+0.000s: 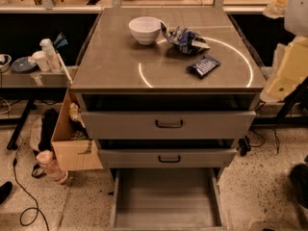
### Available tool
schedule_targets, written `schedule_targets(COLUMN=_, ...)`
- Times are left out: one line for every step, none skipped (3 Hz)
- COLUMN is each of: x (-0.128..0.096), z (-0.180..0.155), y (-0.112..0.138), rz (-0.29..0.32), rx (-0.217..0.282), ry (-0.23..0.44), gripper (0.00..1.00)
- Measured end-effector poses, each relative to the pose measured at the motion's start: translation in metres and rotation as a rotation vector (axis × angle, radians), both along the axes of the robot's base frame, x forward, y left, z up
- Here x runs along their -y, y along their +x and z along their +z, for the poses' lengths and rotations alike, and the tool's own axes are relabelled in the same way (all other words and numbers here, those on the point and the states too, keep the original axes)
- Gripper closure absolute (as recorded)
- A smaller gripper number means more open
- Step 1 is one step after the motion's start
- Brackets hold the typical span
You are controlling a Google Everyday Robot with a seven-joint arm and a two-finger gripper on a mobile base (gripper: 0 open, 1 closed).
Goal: Place rxbar blueberry into bottom drawer
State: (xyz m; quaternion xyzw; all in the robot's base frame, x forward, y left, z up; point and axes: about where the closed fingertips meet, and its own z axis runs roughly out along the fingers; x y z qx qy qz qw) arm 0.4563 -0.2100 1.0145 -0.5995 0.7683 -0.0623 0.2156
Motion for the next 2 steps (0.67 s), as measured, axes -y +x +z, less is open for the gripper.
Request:
schedule_targets(x=0.003, z=-0.003, y=0.023, rz=0.008, rx=-0.023, ry=0.002, gripper=0.00)
schedule_targets(x=0.007, z=-0.009, y=0.061, rz=0.015, rx=-0.043, ry=-0.015, gripper=0.00)
